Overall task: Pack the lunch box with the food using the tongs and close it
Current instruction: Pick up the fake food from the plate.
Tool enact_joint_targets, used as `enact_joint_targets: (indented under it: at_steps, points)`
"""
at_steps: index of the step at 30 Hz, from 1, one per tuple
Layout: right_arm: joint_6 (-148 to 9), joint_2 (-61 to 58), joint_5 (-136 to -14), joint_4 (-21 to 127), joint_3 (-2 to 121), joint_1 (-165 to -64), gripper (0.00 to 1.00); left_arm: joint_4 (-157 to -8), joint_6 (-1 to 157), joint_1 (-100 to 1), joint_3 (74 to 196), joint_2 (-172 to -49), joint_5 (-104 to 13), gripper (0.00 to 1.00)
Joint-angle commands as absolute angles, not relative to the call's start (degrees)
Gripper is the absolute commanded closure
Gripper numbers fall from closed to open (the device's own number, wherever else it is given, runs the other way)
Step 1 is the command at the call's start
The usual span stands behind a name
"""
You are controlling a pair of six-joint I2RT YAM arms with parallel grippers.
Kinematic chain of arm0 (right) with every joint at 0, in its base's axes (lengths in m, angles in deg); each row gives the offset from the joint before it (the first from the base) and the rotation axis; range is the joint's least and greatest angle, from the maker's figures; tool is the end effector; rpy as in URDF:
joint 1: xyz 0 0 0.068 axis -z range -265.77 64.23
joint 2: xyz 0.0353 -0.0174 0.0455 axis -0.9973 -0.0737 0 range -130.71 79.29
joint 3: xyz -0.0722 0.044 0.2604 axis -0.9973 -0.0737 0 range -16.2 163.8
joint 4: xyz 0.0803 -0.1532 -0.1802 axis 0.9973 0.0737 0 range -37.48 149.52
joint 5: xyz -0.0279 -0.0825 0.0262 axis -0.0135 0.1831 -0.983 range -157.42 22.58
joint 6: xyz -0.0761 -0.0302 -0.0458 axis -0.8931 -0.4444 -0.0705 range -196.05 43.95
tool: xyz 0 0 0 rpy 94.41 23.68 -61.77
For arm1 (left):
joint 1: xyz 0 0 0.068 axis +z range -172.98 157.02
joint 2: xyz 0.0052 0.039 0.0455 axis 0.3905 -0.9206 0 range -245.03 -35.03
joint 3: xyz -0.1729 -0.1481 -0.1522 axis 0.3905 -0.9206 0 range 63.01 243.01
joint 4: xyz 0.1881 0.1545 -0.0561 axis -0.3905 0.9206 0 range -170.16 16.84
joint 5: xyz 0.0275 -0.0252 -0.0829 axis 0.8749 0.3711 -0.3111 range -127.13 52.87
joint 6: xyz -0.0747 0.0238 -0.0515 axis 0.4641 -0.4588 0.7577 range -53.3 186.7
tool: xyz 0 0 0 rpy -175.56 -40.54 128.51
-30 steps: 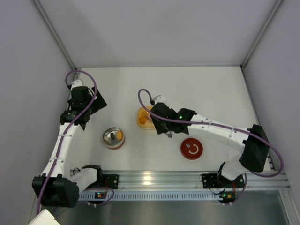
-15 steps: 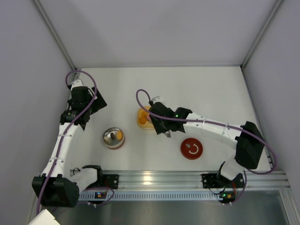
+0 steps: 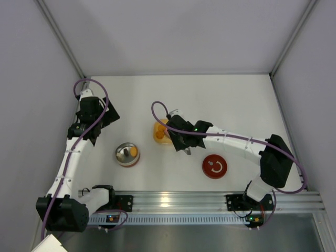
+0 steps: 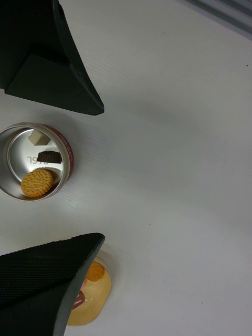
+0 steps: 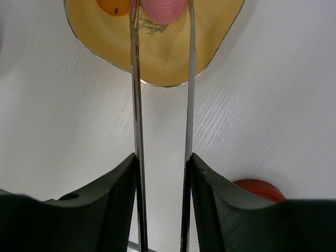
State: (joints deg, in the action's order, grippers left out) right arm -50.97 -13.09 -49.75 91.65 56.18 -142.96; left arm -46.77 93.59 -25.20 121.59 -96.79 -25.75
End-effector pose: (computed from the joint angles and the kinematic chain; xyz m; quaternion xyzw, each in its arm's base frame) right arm 0.2108 0.2797 0.2223 -0.2242 0.9267 0.0614 0.2954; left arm 0.2565 0.0067 0.3005 -0.2335 0.8588 -0.0267 0.4553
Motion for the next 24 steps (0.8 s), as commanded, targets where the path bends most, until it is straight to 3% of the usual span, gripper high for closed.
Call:
enact_joint_targets:
  at_steps: [1, 10, 24]
  points:
    - [-51.3, -13.4, -49.8, 88.5, 56.0, -142.1, 0.59, -49.5, 93.0, -24.7, 121.5, -97.1, -25.4, 0.01]
    - [-51.3, -11.9, -49.0, 89.4, 56.6, -142.0, 0.69, -49.5, 93.2, -24.7, 121.6, -97.0, -25.4, 0.01]
    - [-52.0, -5.4, -47.9, 93.6, 61.7, -142.6, 0.70, -49.5, 93.1, -24.7, 121.6, -96.8, -25.7, 0.01]
